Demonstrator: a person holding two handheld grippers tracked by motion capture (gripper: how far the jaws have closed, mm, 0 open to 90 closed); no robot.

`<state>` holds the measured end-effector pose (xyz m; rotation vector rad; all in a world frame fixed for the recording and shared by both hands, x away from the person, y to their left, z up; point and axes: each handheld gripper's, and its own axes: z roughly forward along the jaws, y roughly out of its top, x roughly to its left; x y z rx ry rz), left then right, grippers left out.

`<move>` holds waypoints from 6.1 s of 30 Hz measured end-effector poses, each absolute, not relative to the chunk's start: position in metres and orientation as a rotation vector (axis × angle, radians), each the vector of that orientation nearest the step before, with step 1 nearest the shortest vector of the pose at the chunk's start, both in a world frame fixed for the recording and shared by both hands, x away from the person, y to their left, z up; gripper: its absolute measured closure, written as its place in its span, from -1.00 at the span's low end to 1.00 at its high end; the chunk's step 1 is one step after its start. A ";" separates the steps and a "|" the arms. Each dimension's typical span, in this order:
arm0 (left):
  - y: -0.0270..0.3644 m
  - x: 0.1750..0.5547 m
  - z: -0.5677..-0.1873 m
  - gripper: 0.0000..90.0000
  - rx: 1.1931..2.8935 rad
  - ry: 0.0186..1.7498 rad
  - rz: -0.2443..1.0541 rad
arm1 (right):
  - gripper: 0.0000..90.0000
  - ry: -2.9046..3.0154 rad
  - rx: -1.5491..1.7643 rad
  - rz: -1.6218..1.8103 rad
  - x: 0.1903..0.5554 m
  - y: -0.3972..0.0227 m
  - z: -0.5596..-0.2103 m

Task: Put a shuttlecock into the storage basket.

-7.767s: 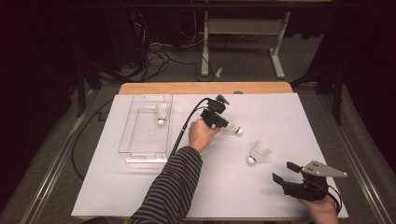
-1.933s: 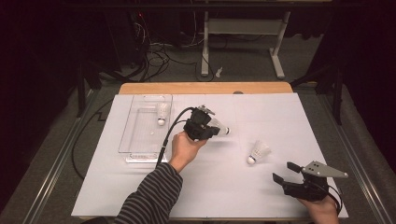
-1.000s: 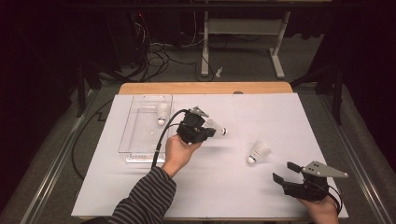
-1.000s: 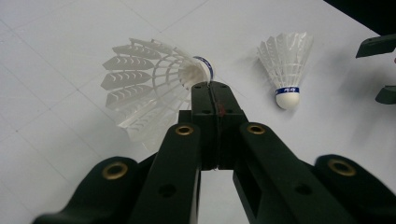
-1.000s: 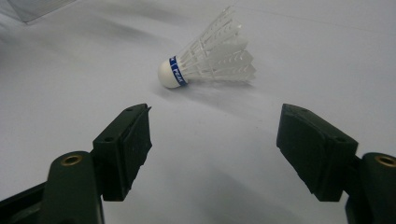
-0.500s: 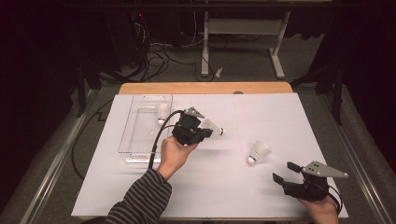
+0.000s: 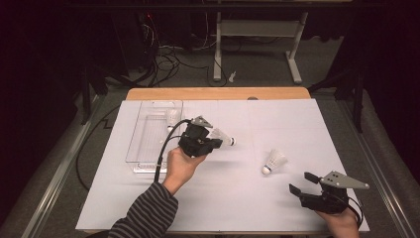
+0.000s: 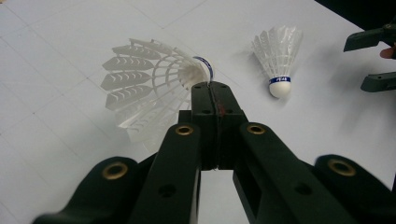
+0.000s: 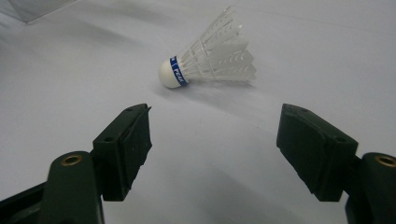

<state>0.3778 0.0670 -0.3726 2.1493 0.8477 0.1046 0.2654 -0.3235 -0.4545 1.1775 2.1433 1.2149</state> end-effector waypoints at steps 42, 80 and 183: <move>0.121 0.358 -0.361 0.99 2.081 0.915 0.175 | -0.41 2.141 1.179 1.211 0.265 -0.323 -0.454; 0.176 0.357 -0.353 0.99 1.960 1.044 0.259 | -0.41 2.145 1.177 1.206 0.265 -0.323 -0.455; 0.225 0.439 -0.393 0.98 1.828 1.524 0.383 | -0.41 2.156 1.174 1.206 0.266 -0.322 -0.455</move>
